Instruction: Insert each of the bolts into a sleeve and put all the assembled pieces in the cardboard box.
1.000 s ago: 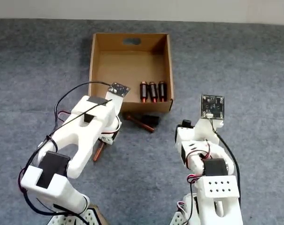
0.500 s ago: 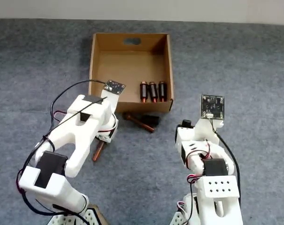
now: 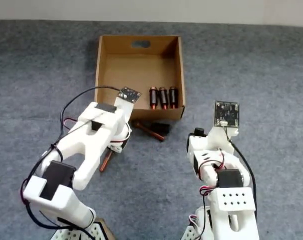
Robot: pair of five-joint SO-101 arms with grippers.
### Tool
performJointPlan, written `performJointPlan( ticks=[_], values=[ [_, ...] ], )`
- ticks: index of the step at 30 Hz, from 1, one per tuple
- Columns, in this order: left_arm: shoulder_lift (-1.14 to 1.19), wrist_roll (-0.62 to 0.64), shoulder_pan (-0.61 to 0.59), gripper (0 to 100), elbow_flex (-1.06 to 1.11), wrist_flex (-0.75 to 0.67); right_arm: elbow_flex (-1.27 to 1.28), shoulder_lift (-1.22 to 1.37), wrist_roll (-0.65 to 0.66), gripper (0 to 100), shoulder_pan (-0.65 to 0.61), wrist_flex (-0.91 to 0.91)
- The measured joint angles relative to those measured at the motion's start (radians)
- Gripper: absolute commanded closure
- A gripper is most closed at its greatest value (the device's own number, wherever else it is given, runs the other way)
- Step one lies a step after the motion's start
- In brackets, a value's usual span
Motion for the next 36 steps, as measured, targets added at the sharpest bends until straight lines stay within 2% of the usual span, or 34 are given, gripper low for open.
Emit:
performJointPlan(
  ticks=[6,13,20,26,31,36],
  values=[
    [-0.063,0.002,0.0,99,0.0,0.015,0.0,0.0,0.0,99.3,0.0,0.0],
    [-0.354,0.002,-0.005,99,-0.002,0.133,0.0,0.0,0.0,99.3,-0.008,0.0],
    [-0.546,0.002,-0.006,99,-0.002,0.166,0.0,0.0,0.0,99.3,-0.164,0.0],
    [-0.644,0.002,-0.006,99,-0.002,0.167,-0.058,0.0,0.0,99.3,-0.249,0.0],
    [-0.761,0.017,-0.006,99,-0.002,0.175,-0.068,0.0,0.0,99.1,-0.313,-0.107],
    [-0.931,0.137,-0.006,99,0.005,0.175,0.008,0.0,0.0,99.1,-0.331,-0.299]
  ],
)
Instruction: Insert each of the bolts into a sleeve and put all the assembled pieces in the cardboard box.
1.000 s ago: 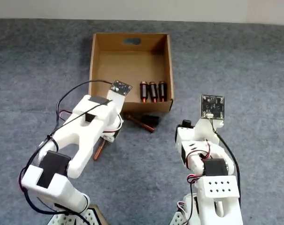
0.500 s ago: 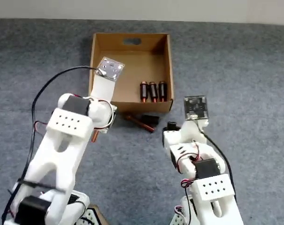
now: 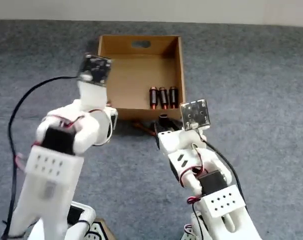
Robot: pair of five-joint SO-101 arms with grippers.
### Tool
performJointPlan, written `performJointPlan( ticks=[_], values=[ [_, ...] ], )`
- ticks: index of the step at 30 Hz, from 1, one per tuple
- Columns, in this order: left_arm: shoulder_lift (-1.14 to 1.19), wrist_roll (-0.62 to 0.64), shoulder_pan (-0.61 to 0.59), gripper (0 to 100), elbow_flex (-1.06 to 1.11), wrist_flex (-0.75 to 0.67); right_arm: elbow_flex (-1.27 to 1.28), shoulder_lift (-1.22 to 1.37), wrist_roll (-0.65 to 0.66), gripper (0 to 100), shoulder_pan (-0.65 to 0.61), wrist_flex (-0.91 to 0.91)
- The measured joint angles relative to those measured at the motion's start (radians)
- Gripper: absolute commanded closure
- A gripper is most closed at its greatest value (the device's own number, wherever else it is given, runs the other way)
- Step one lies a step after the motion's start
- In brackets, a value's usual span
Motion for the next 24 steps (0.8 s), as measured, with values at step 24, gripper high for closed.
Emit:
performJointPlan(
  ticks=[24],
  values=[
    [-0.812,0.112,0.244,99,0.62,-0.824,0.269,-0.572,0.0,99.1,-0.064,-0.103]
  ],
)
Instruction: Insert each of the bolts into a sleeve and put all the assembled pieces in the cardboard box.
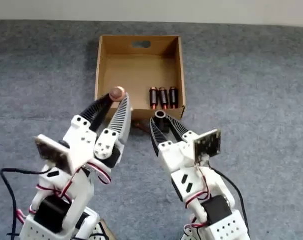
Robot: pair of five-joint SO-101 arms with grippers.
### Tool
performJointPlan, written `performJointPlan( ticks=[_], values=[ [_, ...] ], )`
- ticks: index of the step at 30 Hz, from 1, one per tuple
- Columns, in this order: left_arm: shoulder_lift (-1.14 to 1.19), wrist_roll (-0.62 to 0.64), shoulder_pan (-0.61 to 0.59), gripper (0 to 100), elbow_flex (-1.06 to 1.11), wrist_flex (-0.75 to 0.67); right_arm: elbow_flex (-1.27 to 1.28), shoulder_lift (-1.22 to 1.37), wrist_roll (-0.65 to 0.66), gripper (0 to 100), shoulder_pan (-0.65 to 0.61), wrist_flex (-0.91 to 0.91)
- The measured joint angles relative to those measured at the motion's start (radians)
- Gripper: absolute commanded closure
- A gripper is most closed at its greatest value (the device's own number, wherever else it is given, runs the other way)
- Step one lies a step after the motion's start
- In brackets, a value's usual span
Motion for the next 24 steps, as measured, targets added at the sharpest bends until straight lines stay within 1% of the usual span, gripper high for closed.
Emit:
performJointPlan(
  ticks=[3,6,9,11,15,18,20,24],
  values=[
    [0.0,0.089,0.003,99,0.0,-0.066,0.005,-0.037,0.0,99.1,0.0,0.0],
    [0.0,0.152,0.008,99,0.0,-0.109,0.005,-0.044,0.0,99.1,0.0,0.0],
    [0.003,0.17,0.011,99,0.0,-0.163,0.005,-0.044,0.006,99.1,0.0,0.0],
    [0.026,0.175,0.008,99,-0.003,-0.183,0.005,-0.044,0.049,99.1,0.0,0.0],
    [0.189,0.175,0.012,99,-0.101,-0.189,0.005,-0.044,0.101,99.1,0.0,0.0],
    [0.318,0.176,0.06,99,-0.198,-0.186,0.009,-0.044,0.109,99.1,0.0,0.0],
    [0.39,0.176,0.097,99,-0.236,-0.158,0.012,-0.044,0.109,99.1,0.0,0.0],
    [0.436,0.176,0.166,99,-0.244,-0.107,0.012,-0.044,0.109,99.1,0.0,0.0]
  ],
)
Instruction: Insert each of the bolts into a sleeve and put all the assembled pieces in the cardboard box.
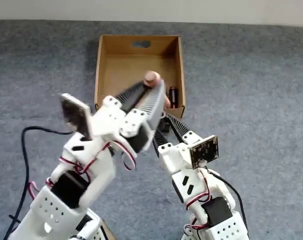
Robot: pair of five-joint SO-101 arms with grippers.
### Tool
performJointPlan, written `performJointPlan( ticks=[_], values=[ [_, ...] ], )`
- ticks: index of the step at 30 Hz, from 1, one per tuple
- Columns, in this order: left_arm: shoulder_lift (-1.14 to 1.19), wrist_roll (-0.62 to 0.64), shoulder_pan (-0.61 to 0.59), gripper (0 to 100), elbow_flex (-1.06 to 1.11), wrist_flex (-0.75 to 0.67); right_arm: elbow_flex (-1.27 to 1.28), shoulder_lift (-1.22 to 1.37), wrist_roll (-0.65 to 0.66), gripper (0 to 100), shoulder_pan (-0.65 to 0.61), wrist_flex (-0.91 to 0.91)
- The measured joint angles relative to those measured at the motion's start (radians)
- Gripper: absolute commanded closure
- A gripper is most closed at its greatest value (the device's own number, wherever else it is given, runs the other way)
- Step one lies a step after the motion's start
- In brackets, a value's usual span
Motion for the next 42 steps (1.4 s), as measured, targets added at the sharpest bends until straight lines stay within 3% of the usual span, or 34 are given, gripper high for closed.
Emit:
performJointPlan(
  ticks=[5,12,24,31,42],
  values=[
    [0.005,-0.005,0.0,99,0.023,0.003,0.0,0.0,0.0,99.1,0.0,0.0],
    [0.006,-0.158,0.003,99,0.095,0.005,0.0,-0.005,0.0,99.1,0.0,0.0],
    [0.006,-0.173,0.003,99,0.095,0.005,0.002,-0.006,0.0,99.1,0.0,0.0],
    [0.006,-0.227,0.003,99,0.095,0.112,0.002,-0.008,0.003,99.1,-0.003,0.0],
    [0.005,-0.259,0.008,99,0.161,0.117,0.002,-0.009,0.003,99.1,-0.003,0.0]
  ],
)
